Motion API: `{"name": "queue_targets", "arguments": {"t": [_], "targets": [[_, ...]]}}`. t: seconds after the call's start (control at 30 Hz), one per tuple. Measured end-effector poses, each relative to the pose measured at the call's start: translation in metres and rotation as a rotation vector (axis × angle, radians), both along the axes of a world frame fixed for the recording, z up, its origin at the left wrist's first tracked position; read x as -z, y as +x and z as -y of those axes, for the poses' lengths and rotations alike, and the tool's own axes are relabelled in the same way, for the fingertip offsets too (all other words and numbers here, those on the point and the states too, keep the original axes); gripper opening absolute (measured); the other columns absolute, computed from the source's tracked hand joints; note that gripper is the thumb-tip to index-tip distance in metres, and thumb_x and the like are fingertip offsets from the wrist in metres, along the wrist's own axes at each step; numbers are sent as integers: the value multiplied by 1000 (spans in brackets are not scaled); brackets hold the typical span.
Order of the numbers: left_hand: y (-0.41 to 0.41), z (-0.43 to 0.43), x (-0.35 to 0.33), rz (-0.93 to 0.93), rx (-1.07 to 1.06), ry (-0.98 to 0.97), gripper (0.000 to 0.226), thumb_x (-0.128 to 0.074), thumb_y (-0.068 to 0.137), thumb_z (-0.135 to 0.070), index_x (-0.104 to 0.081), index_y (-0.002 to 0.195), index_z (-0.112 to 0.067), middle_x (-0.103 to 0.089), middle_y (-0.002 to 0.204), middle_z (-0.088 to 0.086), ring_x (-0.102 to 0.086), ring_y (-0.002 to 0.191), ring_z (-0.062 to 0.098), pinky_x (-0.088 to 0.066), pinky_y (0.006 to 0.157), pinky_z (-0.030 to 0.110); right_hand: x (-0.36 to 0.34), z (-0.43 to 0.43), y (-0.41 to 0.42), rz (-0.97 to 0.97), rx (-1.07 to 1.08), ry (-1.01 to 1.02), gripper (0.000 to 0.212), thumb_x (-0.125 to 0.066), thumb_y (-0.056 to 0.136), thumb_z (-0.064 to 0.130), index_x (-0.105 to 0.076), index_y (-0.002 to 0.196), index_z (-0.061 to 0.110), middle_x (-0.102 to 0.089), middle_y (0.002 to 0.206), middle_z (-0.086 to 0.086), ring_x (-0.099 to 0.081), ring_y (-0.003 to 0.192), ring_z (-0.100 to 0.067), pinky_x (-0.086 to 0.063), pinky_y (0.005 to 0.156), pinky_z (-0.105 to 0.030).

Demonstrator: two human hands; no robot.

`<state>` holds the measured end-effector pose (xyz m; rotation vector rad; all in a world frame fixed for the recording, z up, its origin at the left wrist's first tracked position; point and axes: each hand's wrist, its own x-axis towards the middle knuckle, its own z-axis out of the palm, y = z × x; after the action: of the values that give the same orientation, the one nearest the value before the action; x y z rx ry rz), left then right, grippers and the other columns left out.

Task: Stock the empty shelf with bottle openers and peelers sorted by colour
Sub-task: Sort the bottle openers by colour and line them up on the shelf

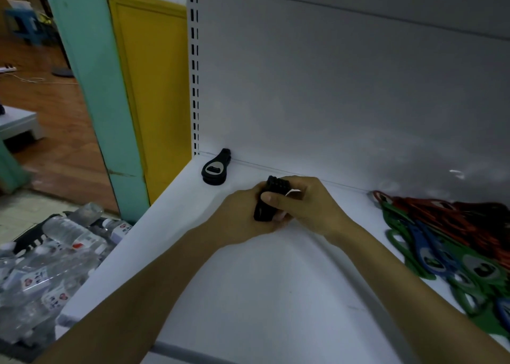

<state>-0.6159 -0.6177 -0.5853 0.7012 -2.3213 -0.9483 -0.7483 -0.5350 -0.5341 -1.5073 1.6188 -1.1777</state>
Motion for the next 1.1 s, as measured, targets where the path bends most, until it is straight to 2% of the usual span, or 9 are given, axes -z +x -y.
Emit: {"name": "queue_targets", "arguments": {"t": [0.1, 0.33, 0.4, 0.5, 0.63, 0.77, 0.93, 1.0, 1.1], "targets": [[4, 3, -3, -59, -139, -169, 40, -74, 76, -25, -58, 110, -14, -65, 90, -1, -61, 80, 16, -51, 69, 30, 0, -3, 8, -50, 164, -120, 18, -80, 71, 31, -69, 74, 43, -73, 78, 12, -68, 77, -3, -55, 72, -20], [12, 4, -8, 29, -389, -646, 38, -77, 72, -28, -62, 103, -11, -65, 92, 4, -63, 75, 25, -43, 53, 28, 14, -1, 34, 113, 343, -267, 15, -78, 75, 19, -70, 84, 28, -73, 81, 5, -70, 79, -10, -59, 77, -36], [16, 11, -7, 145, -383, -627, 69, -75, 69, -49, -54, 126, -17, -62, 118, 2, -60, 104, 22, -48, 73, 32, 17, 7, 30, 50, 376, -283, 15, -79, 75, 19, -70, 86, 24, -72, 78, 8, -69, 74, -4, -57, 72, -24], [31, 27, -5, 229, -403, -492, 100, -70, 68, -61, -27, 147, -15, -34, 150, 3, -31, 138, 21, -26, 111, 40, 19, 26, 19, -154, 429, -339, 21, -80, 74, 22, -72, 93, 16, -70, 80, 13, -65, 70, 3, -50, 66, -8], [38, 36, 1, -40, -512, -387, 43, -53, 91, -11, -48, 133, -5, -43, 143, 12, -38, 133, 30, -24, 109, 34, 19, 58, 16, -555, 329, -442, 23, -72, 84, 22, -70, 103, 8, -72, 88, 2, -66, 74, -13, -53, 69, -24], [36, 47, 4, -25, -556, -219, 42, -41, 97, -3, -40, 139, -2, -36, 148, 17, -34, 136, 28, -26, 111, 32, 32, 84, 25, -946, 97, -274, 25, -54, 94, 25, -67, 113, 14, -70, 99, -2, -66, 86, -23, -50, 73, -37], [31, 60, 17, 170, -468, -188, 44, -37, 98, -5, -34, 143, -7, -22, 155, 8, -17, 144, 18, -18, 113, 24, 35, 89, 22, -723, -89, -131, 45, -71, 83, 31, -63, 123, 13, -64, 125, -7, -59, 113, -25, -46, 95, -40], [31, 61, 18, 149, -484, -198, 43, -38, 98, -5, -36, 141, -6, -24, 154, 9, -18, 144, 18, -16, 111, 22, 40, 87, 18, -639, -129, -97, 52, -70, 85, 26, -54, 133, 13, -53, 138, -4, -50, 126, -20, -36, 106, -24], [30, 60, 18, 140, -509, -205, 42, -38, 99, -7, -39, 140, -6, -26, 154, 8, -19, 143, 17, -20, 110, 23, 49, 86, 20, -466, -60, -189, 52, -70, 84, 18, -53, 134, 15, -53, 132, 6, -50, 123, -11, -26, 95, 1]]}}
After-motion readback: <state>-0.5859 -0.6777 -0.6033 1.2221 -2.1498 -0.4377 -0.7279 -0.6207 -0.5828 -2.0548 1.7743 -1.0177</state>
